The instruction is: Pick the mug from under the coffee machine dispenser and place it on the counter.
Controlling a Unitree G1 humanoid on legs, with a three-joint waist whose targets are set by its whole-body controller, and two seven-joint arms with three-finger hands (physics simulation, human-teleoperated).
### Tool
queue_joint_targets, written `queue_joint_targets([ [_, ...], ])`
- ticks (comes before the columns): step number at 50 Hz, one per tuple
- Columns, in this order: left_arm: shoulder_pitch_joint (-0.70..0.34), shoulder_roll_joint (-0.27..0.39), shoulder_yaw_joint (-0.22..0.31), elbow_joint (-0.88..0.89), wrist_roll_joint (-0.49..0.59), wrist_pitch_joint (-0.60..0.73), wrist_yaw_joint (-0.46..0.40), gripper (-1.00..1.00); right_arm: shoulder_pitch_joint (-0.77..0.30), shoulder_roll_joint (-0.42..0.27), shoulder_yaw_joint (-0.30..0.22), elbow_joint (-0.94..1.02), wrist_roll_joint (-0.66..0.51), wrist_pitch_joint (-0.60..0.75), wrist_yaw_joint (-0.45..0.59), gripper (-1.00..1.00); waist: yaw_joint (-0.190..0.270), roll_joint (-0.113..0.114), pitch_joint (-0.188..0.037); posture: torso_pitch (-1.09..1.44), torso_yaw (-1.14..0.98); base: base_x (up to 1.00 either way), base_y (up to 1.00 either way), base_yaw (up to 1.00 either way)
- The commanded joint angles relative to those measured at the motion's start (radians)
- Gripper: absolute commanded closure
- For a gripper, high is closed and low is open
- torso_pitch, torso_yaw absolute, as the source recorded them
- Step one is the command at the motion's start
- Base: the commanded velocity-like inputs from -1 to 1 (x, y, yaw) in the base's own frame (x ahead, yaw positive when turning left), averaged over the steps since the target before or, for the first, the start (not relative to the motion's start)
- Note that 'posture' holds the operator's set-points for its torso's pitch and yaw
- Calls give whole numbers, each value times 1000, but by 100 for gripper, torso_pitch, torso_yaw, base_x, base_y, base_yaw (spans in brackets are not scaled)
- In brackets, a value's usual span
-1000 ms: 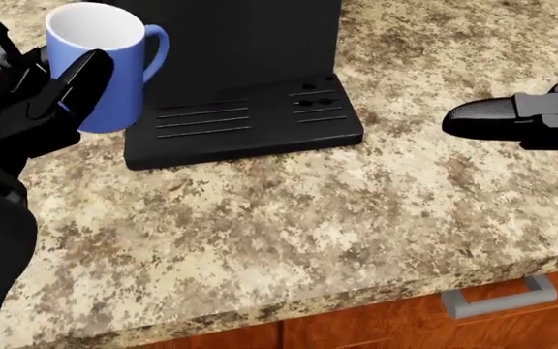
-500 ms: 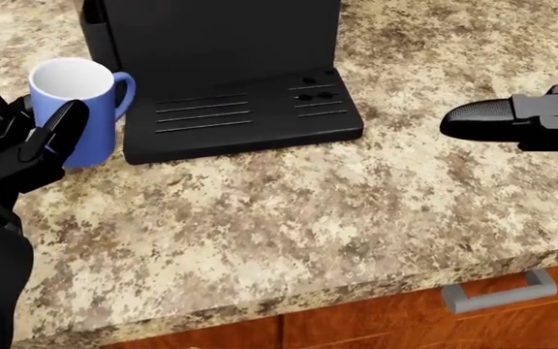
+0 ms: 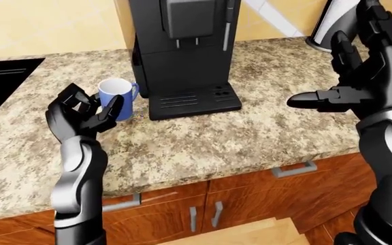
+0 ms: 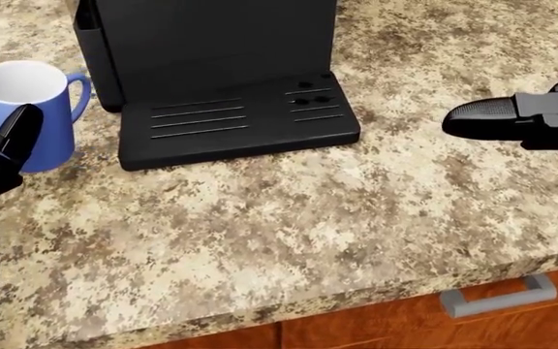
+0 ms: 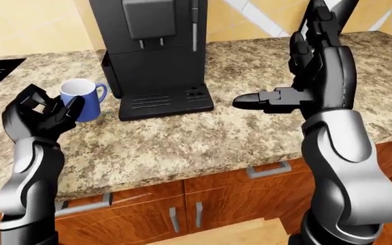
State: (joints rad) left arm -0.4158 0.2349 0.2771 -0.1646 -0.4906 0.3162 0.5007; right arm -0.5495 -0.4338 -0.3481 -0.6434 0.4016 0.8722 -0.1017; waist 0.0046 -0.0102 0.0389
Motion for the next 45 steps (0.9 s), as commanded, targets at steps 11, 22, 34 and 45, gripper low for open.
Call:
queue_joint_targets([
  [11, -19, 14, 7, -32, 7, -56, -14, 100, -23, -11, -10, -22, -7, -31, 5, -100, 0, 1, -25, 0, 0, 0, 0, 0],
  [22, -9, 17, 11, -4, 22, -80, -27, 100, -25, -11, -10, -25, -8, -28, 7, -100, 0, 2, -25, 0, 0, 0, 0, 0],
  [34, -8, 17, 13, -1, 28, -74, -21, -100, -35, -20, -17, -30, 1, -16, 5, -100, 0, 2, -25, 0, 0, 0, 0, 0],
  [45, -9, 21, 18, -19, 21, -64, -18, -100, -37, -26, -16, -29, 5, -17, 1, -100, 0, 3, -25, 0, 0, 0, 0, 0],
])
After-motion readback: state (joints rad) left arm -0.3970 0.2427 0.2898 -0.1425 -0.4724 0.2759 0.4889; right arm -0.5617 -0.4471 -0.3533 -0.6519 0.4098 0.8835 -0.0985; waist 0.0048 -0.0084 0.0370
